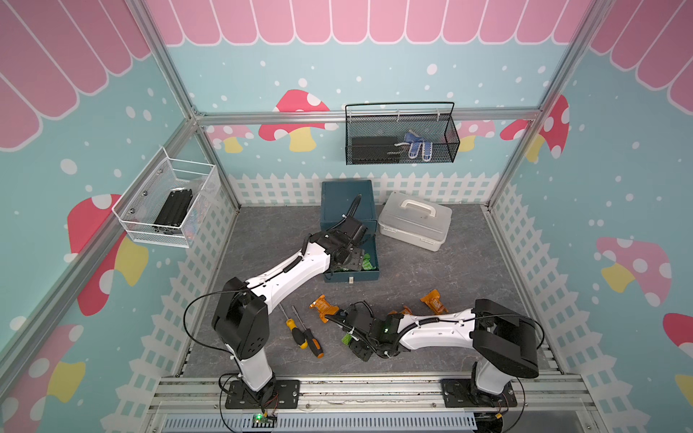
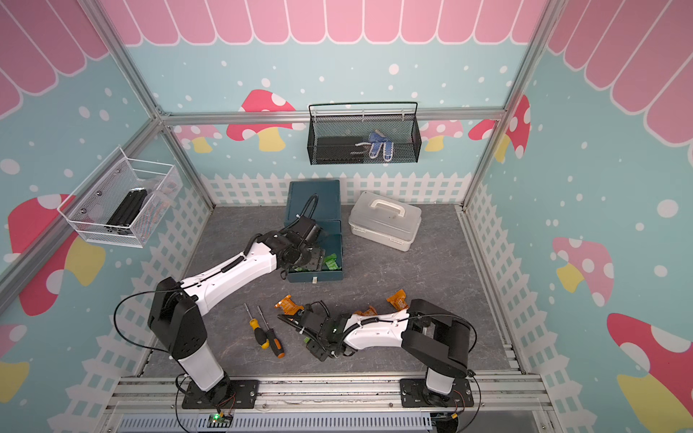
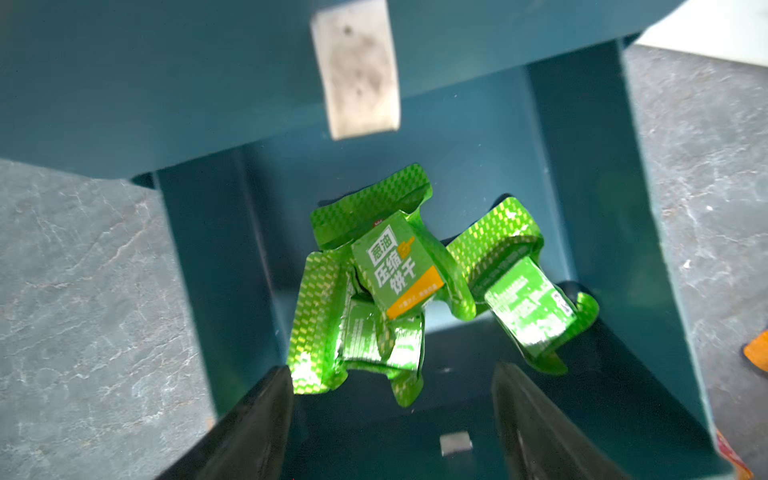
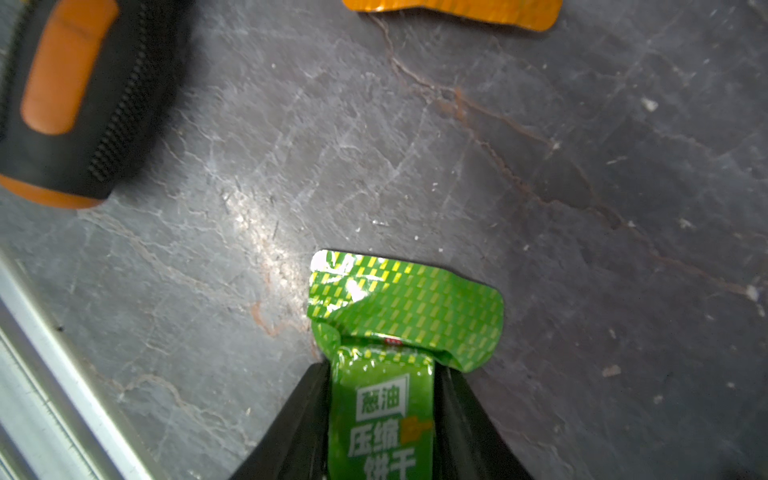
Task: Place the cookies into the drawer by color
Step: Pick up the cookie at the center of the board, then place the cookie in the drawer.
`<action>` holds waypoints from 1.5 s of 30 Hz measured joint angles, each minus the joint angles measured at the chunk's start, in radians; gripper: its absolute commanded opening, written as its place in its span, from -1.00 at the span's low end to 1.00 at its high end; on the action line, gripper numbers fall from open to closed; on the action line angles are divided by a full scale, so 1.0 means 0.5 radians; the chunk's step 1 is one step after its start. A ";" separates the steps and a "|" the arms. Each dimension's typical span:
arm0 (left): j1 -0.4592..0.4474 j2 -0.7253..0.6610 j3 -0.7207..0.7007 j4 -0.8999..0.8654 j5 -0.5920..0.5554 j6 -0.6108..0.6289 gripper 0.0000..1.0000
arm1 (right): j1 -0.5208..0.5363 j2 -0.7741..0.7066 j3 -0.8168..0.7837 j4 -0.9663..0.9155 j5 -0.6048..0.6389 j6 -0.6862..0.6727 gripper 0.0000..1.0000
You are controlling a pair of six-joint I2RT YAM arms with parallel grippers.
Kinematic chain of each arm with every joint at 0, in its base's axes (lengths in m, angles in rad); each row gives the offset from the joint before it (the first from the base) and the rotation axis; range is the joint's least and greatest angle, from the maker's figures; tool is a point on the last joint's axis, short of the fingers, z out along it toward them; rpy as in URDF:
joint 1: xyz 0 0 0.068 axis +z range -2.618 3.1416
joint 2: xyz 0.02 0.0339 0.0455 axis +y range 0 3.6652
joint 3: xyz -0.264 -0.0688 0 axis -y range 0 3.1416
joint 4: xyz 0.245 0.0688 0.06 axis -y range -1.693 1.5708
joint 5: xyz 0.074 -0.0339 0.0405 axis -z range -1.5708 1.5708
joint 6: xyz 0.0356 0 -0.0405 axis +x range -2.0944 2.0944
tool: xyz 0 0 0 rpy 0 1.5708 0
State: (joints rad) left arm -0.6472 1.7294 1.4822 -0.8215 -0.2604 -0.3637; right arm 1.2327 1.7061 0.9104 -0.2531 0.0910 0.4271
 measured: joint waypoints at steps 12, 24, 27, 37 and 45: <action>0.000 -0.573 -0.260 0.141 0.011 -0.051 0.82 | -0.005 -0.085 -0.058 0.020 0.040 0.053 -0.35; 0.143 -1.019 -0.708 0.345 -0.051 -0.182 0.80 | -0.029 -0.437 -0.118 -0.053 0.141 0.130 -0.36; 0.150 -1.183 -0.859 0.383 -0.066 -0.214 0.77 | -0.085 -0.623 -0.117 -0.096 0.179 0.161 -0.34; 0.232 -1.645 -1.376 0.758 0.296 -0.227 0.75 | -0.435 -0.972 0.156 -0.266 0.257 0.248 -0.32; 0.232 -1.783 -1.633 1.024 0.571 -0.288 0.74 | -0.667 -0.572 0.672 -0.306 0.240 0.243 -0.30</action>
State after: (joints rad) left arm -0.5312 0.8379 0.6655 -0.3096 0.0250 -0.5079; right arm 0.8993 1.4200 1.2465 -0.4061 0.2108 0.5488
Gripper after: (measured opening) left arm 0.870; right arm 0.346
